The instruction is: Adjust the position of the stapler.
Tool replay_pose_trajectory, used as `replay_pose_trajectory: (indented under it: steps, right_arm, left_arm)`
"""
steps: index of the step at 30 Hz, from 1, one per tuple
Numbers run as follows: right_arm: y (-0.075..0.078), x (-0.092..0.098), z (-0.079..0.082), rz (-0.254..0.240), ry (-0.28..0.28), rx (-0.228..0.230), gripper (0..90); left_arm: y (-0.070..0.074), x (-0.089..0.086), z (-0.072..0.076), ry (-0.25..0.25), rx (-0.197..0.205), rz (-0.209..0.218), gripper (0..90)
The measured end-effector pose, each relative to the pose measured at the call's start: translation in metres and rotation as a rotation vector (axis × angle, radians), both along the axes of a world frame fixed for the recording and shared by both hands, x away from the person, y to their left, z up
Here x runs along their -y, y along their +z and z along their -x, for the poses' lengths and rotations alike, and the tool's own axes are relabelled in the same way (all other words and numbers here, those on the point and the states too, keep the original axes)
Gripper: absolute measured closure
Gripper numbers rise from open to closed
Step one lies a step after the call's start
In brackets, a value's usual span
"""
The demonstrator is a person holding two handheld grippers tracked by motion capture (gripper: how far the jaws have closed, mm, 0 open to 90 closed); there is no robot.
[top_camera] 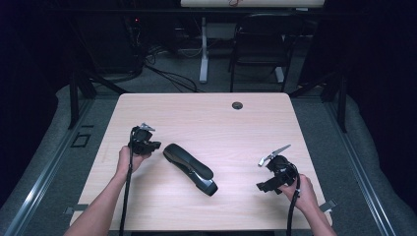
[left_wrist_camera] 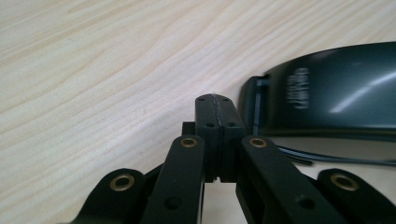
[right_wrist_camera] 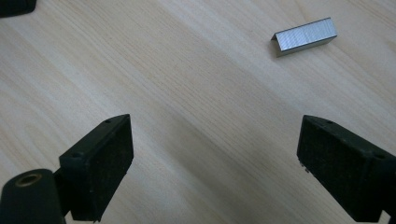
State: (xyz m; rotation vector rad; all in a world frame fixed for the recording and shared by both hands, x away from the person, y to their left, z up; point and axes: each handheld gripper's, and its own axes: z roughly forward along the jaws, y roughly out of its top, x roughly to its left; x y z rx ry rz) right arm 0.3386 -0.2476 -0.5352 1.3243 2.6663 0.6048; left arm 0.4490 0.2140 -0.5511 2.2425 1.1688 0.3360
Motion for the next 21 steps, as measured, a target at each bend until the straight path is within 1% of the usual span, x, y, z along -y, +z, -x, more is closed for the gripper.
replay_pose_trajectory:
  steps: [1,2,3,4,5,6,8,9,10,11,12,13,14,15,16,19,21]
  right_arm:
    - [0.0,0.0,0.0,0.001,0.005,0.001,10.3]
    - [0.0,0.0,0.0,0.001,0.005,0.001,10.3]
    - [0.001,-0.001,0.0,0.008,0.007,0.001,10.4]
    - [0.001,-0.001,0.0,0.007,0.011,0.005,10.4]
    - [0.001,-0.001,0.0,0.007,0.011,0.005,10.4]
    - [0.001,-0.002,0.001,-0.004,0.015,0.003,10.4]
    - [0.0,-0.002,0.001,-0.005,0.013,0.003,10.5]
    - [0.0,-0.002,0.001,-0.005,0.013,0.003,10.5]
    - [0.001,-0.002,0.0,0.002,0.018,0.001,10.5]
    - [0.001,-0.002,0.0,0.008,0.018,0.004,10.5]
    - [0.001,-0.002,0.0,0.008,0.022,0.002,10.6]
    - [0.0,-0.002,0.001,-0.002,0.015,0.007,10.5]
    - [0.001,-0.002,0.001,0.009,0.023,0.005,10.6]
    - [0.001,-0.002,0.0,0.01,0.024,0.006,10.6]
    - [0.001,-0.003,0.001,-0.001,0.019,0.004,10.6]
    - [0.0,-0.004,0.001,-0.006,0.022,0.003,10.6]
    - [0.0,-0.005,0.0,0.001,0.027,0.001,10.6]
  left_arm:
    - [-0.008,0.004,-0.004,-0.008,-0.019,-0.017,90.0]
    - [-0.008,0.004,-0.004,-0.008,-0.019,-0.017,90.0]
    - [-0.011,0.006,-0.006,-0.013,-0.031,-0.029,90.0]
    - [-0.014,0.009,-0.007,-0.02,-0.032,-0.038,90.0]
    - [-0.015,0.011,-0.008,-0.025,-0.026,-0.032,90.0]
    - [-0.015,0.013,-0.008,-0.032,-0.022,-0.036,90.0]
    - [-0.015,0.017,-0.007,-0.057,-0.016,-0.041,90.0]
    - [-0.015,0.02,-0.007,-0.064,-0.006,-0.065,90.0]
    - [-0.014,0.021,-0.006,-0.069,-0.001,-0.073,90.0]
    - [-0.013,0.02,-0.006,-0.073,0.0,-0.069,90.0]
    - [-0.012,0.019,-0.006,-0.07,0.0,-0.053,90.0]
    - [-0.012,0.018,-0.006,-0.071,-0.001,-0.048,90.0]
    - [-0.012,0.018,-0.006,-0.073,0.002,-0.048,90.0]
    - [-0.012,0.018,-0.005,-0.073,0.004,-0.051,90.0]
    - [-0.011,0.019,-0.005,-0.075,0.008,-0.058,90.0]
    - [-0.01,0.019,-0.004,-0.087,0.015,-0.045,90.0]
    - [-0.009,0.02,-0.003,-0.1,0.017,-0.045,90.0]
